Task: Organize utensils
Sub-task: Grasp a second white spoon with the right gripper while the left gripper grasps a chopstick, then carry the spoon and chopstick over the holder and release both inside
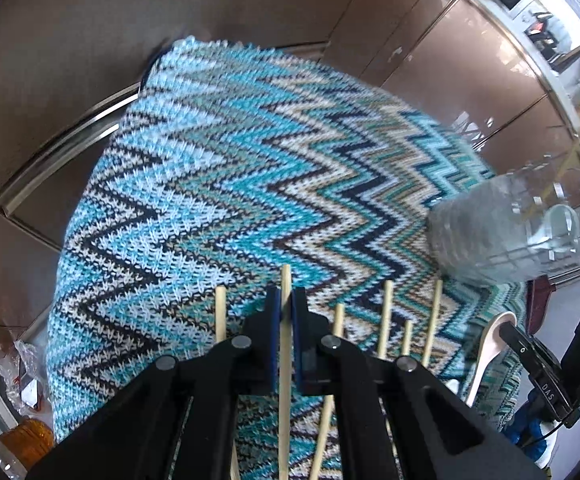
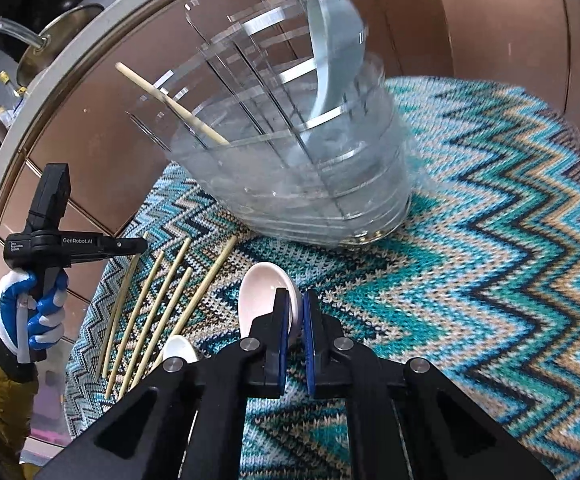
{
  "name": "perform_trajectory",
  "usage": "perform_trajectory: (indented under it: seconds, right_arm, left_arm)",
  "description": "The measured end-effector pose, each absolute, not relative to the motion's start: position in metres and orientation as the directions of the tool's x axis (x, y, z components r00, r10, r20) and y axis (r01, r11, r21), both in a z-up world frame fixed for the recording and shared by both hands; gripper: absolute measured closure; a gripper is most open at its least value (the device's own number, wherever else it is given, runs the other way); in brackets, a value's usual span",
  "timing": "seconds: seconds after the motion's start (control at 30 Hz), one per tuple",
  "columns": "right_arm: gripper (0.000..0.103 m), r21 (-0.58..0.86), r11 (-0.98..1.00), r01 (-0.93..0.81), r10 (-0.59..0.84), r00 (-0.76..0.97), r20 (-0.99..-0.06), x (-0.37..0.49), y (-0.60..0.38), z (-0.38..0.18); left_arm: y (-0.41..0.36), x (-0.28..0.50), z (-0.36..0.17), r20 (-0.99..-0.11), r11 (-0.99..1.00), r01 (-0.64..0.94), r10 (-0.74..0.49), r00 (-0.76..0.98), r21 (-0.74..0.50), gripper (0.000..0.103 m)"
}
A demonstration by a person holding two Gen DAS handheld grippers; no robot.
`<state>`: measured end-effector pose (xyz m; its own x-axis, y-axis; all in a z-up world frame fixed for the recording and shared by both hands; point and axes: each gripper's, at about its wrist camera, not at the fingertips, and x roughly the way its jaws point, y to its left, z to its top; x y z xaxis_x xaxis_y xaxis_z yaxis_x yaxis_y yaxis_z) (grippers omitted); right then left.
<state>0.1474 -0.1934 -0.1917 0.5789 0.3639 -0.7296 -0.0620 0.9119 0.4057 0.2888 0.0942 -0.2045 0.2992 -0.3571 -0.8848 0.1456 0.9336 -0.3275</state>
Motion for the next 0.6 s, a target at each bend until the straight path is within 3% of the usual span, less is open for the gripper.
perform_trajectory:
  seconds: [0.6]
  right_arm:
    - [0.096,0.306,0.951,-0.037,0.223,0.767,-0.602,0.062,-0.187,-0.108]
  left_arm:
    - [0.111,0.205,-0.106,-0.722,0.912,0.242,-0.411,0.556,-0.332,0.098]
